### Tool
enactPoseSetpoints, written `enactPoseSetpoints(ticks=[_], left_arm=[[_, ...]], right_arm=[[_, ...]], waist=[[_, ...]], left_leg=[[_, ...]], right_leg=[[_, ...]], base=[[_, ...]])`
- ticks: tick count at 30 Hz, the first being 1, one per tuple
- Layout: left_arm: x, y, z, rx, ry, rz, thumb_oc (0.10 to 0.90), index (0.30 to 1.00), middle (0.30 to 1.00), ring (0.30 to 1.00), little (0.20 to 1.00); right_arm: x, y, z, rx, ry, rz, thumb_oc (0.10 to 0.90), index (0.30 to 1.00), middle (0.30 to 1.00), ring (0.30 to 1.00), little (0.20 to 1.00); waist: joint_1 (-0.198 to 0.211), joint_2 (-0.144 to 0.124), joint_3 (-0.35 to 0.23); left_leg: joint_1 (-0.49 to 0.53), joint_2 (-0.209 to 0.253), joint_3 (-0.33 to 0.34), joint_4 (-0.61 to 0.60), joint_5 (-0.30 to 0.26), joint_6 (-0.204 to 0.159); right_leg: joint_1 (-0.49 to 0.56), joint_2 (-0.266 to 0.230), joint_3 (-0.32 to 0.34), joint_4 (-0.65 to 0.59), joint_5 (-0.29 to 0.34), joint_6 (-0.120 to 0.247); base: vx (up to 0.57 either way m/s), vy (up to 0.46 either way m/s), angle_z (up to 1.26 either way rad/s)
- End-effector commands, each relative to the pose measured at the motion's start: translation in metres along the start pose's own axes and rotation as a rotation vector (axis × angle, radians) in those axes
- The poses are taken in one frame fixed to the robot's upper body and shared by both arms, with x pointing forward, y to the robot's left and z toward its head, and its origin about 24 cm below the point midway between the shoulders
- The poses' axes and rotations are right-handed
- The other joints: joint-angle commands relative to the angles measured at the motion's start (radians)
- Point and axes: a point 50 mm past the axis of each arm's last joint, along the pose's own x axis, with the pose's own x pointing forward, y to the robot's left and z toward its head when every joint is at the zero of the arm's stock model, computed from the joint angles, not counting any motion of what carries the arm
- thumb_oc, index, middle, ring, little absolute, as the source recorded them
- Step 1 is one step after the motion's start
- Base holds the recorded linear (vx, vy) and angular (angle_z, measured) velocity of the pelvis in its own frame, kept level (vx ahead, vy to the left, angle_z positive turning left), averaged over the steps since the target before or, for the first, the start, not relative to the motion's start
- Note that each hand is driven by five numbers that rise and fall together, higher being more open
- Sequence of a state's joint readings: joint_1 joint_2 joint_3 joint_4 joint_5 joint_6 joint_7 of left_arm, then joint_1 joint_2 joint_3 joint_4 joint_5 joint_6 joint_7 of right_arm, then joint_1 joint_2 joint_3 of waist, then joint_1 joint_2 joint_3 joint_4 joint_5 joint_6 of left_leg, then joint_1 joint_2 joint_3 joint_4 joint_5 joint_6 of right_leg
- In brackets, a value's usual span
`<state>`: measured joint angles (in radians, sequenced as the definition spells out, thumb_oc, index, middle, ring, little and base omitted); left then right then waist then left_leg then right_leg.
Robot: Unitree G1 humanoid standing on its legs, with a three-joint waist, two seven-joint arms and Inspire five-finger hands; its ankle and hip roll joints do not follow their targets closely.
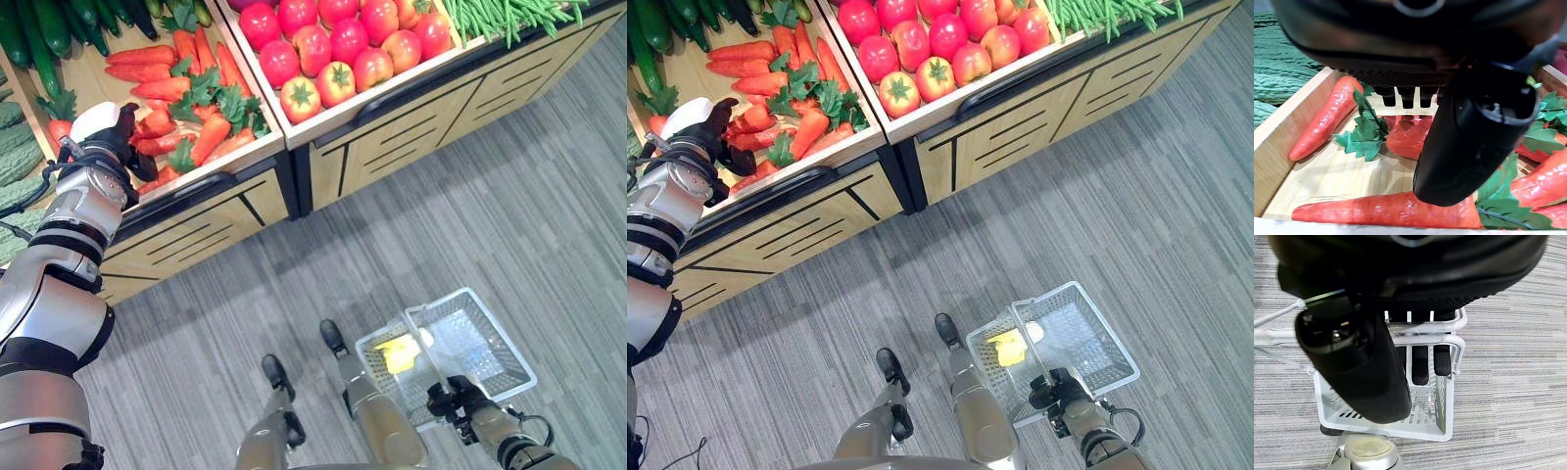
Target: Get the vegetables into the basket
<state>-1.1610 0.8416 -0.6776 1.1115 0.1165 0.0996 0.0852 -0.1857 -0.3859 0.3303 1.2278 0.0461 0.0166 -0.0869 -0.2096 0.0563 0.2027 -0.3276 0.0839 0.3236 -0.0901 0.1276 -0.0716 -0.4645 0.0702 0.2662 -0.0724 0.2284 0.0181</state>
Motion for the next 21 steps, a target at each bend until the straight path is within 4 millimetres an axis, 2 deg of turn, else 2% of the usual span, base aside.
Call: enactPoseSetpoints(ticks=[1,6,9,16,21], left_arm=[[0.003,0.042,0.003,-0.033,0.011,0.128,0.900,1.000,1.000,1.000,1.000],[0.000,0.007,-0.018,0.001,0.087,0.020,0.900,1.000,1.000,1.000,1.000],[-0.001,-0.001,-0.023,0.012,0.108,-0.004,0.900,1.000,1.000,1.000,1.000],[-0.005,-0.011,-0.045,-0.040,0.203,-0.022,0.900,1.000,1.000,1.000,1.000],[-0.004,-0.001,-0.042,-0.020,0.176,0.018,0.900,1.000,1.000,1.000,1.000]], right_arm=[[-0.006,-0.010,-0.039,-0.037,0.126,-0.023,0.400,0.300,0.300,0.300,0.300],[-0.006,-0.011,-0.042,-0.066,0.143,-0.020,0.400,0.300,0.300,0.300,0.300],[-0.006,-0.011,-0.040,-0.068,0.141,-0.019,0.400,0.300,0.300,0.300,0.300],[-0.005,-0.008,-0.037,-0.071,0.136,-0.014,0.400,0.300,0.300,0.300,0.300],[-0.007,-0.009,-0.045,-0.082,0.154,-0.012,0.400,0.300,0.300,0.300,0.300]], waist=[[-0.011,0.040,0.000],[-0.005,0.035,-0.003],[-0.006,0.033,-0.009],[-0.007,0.024,-0.004],[-0.002,0.023,-0.021]], left_leg=[[0.019,-0.013,-0.100,0.003,-0.022,-0.026],[0.045,-0.010,-0.098,0.003,-0.027,-0.024],[0.045,-0.012,-0.099,0.003,-0.022,-0.023],[0.034,-0.007,-0.092,0.003,-0.021,-0.023],[0.053,-0.001,-0.089,0.003,-0.025,-0.026]], right_leg=[[0.008,-0.031,-0.116,0.006,-0.024,0.072],[0.031,-0.028,-0.114,0.010,-0.034,0.069],[0.033,-0.031,-0.115,0.009,-0.031,0.067],[0.024,-0.023,-0.116,0.007,-0.030,0.067],[0.040,-0.022,-0.112,0.009,-0.041,0.065]], base=[[-0.07,-0.002,0.01],[-0.01,0.000,0.00],[-0.01,0.004,0.01],[-0.01,0.000,0.01],[0.04,-0.008,0.00]])
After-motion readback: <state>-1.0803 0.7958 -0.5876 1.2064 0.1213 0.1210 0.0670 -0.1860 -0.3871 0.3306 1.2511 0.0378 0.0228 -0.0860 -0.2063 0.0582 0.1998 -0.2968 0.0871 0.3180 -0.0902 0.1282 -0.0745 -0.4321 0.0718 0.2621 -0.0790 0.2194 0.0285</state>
